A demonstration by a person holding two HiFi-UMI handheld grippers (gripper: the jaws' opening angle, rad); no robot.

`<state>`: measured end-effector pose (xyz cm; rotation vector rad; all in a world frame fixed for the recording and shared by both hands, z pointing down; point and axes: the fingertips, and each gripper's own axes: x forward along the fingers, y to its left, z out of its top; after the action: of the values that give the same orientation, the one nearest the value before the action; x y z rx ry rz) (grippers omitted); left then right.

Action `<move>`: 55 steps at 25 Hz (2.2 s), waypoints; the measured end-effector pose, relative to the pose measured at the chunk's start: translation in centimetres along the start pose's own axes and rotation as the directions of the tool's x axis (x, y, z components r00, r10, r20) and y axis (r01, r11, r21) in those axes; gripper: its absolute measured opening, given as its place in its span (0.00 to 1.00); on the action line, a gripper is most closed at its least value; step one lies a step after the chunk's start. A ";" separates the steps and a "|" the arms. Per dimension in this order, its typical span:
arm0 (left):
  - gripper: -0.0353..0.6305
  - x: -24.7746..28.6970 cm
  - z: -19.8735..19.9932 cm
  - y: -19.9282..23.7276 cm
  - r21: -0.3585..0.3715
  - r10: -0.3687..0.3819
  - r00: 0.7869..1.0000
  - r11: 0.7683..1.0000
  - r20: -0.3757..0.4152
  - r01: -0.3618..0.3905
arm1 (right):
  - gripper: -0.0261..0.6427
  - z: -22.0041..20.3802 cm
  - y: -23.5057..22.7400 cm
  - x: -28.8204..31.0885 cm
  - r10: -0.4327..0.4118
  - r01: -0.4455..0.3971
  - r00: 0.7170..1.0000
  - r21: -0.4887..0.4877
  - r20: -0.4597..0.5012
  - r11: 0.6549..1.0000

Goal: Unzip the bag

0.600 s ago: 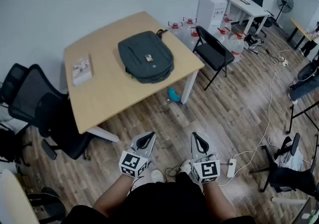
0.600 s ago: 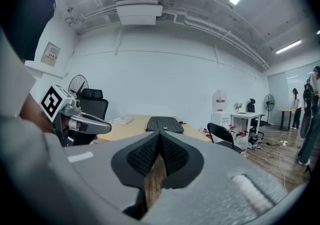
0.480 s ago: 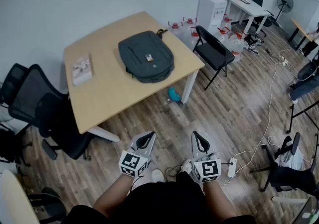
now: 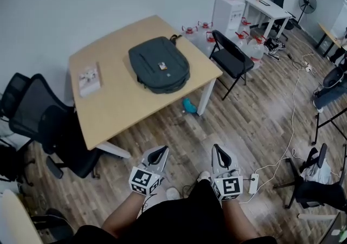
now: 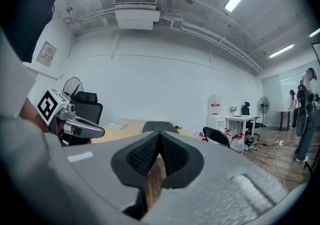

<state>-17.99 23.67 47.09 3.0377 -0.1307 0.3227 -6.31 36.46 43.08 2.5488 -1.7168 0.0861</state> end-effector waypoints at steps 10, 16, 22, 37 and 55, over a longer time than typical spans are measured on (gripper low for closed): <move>0.08 4.8 1.1 3.5 0.002 0.062 0.998 0.998 -0.013 -0.062 | 0.04 -0.8 -2.7 7.3 0.105 -0.105 0.994 0.008 -0.031 0.994; 0.08 9.4 3.4 7.4 0.028 0.135 0.991 0.991 -0.001 -0.134 | 0.04 0.1 -5.7 13.7 0.190 -0.191 0.981 -0.012 -0.019 0.982; 0.08 13.1 4.4 9.7 0.014 0.209 0.978 0.978 -0.003 -0.209 | 0.04 0.5 -8.1 18.2 0.281 -0.282 0.959 -0.049 -0.028 0.958; 0.08 16.7 4.2 12.4 -0.038 0.367 0.930 0.929 -0.025 -0.368 | 0.04 -1.0 -9.9 24.1 0.447 -0.450 0.891 -0.033 -0.077 0.892; 0.08 13.8 0.0 25.3 -0.138 0.479 0.868 0.859 -0.129 -0.494 | 0.04 -2.4 -0.4 34.9 0.614 -0.635 0.763 -0.058 -0.199 0.770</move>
<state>-6.89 -2.46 51.95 2.7716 -0.8837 0.4529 7.18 4.60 48.34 1.7123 -2.3322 0.2152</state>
